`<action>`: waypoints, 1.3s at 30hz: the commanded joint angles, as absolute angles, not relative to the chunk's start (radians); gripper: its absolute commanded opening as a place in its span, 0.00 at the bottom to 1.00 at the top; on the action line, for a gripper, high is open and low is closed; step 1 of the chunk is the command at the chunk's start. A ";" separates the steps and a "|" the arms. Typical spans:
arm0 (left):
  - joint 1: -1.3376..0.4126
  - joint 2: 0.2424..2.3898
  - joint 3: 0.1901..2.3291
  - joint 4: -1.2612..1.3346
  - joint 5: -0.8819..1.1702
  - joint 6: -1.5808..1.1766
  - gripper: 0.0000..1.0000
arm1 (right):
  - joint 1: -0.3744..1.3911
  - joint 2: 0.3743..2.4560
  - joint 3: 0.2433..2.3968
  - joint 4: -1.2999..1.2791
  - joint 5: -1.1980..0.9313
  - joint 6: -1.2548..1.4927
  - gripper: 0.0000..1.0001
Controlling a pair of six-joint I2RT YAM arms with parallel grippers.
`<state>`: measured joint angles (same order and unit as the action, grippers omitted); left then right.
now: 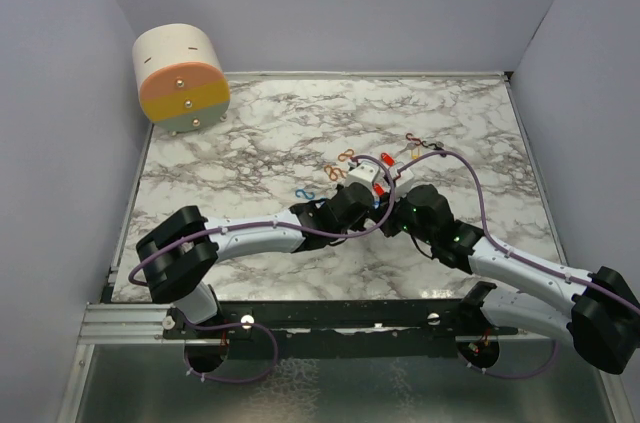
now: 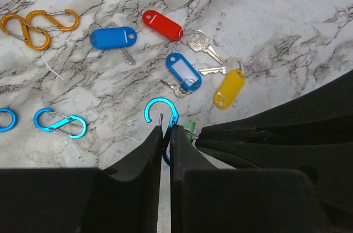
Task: Put the keys on the keyring
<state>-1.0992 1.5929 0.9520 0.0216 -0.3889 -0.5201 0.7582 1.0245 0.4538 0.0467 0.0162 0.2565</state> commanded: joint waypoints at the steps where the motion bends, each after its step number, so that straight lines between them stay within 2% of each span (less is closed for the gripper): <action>1: -1.106 1.609 0.992 0.044 -0.376 -0.510 0.00 | 0.764 1.019 0.460 0.086 0.012 0.243 0.01; 39: -1.107 1.621 1.013 0.031 -0.418 -0.494 0.00 | 0.786 0.977 0.433 0.083 -0.026 0.242 0.01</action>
